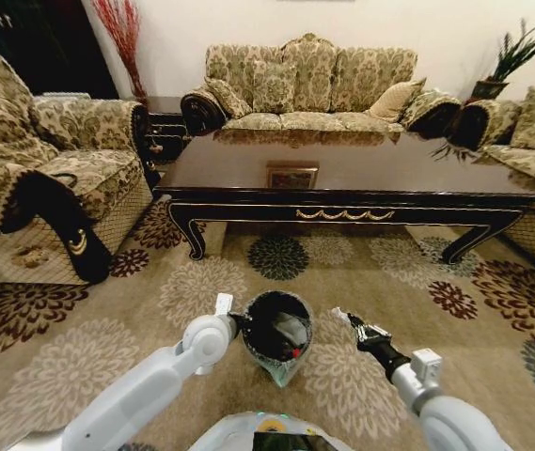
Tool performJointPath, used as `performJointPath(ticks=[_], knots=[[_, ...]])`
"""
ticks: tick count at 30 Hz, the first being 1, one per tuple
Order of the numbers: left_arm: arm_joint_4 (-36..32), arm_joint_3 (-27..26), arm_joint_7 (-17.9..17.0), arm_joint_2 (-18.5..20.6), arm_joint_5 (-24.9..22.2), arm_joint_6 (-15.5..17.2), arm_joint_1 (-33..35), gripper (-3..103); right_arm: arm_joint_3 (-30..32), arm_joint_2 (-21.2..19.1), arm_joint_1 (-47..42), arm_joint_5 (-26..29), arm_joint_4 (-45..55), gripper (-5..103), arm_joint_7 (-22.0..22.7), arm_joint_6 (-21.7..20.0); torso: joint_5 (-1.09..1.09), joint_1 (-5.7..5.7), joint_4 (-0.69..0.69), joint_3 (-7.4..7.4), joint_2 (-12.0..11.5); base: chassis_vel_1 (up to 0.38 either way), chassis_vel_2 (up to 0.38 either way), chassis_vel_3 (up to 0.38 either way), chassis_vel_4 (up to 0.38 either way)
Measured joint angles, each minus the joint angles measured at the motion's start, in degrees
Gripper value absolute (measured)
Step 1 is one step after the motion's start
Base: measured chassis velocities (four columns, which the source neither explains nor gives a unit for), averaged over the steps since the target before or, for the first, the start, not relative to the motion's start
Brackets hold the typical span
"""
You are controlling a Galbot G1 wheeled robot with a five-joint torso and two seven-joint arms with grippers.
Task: Move to the front of the table and pick up the trash from the floor, then place it into the trash bin.
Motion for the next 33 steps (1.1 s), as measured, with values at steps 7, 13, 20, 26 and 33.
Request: performJointPath(ticks=[7,13,20,26,33], knots=[[3.3,5.6,-1.5,-4.7,-0.6,0.0,-5.1,0,0.8,0.3,-2.4,-2.4,5.2,0,0.0,0.7,-0.02,0.0,-0.01,0.0,0.0,0.0,0.0,0.0,0.0],[5.0,9.8,-2.8,-7.3,-1.3,-0.3,-9.0,0,0.8,0.7,-3.8,-8.2,6.6,0,-1.6,2.3,-0.01,0.0,0.01,0.0,0.0,0.0,0.0,0.0,0.0],[5.5,11.0,-3.6,-8.8,-2.1,-0.5,-10.1,0,-1.3,1.2,-6.0,-19.0,6.6,0,-3.3,4.0,-0.02,0.0,-0.01,0.0,0.0,0.0,0.0,0.0,0.0],[5.2,11.4,-4.0,-8.8,-2.7,-0.8,-10.0,0,-2.6,1.8,-6.9,-18.7,7.5,-1,-3.4,3.4,-0.02,0.0,0.0,0.0,0.0,0.0,0.0,0.0,0.0],[4.9,11.1,-4.2,-8.8,-2.7,-0.9,-9.7,0,-2.5,1.7,-7.5,-18.5,7.6,20,-3.5,3.2,-0.02,0.0,0.0,0.0,0.0,0.0,0.0,0.0,0.0]])
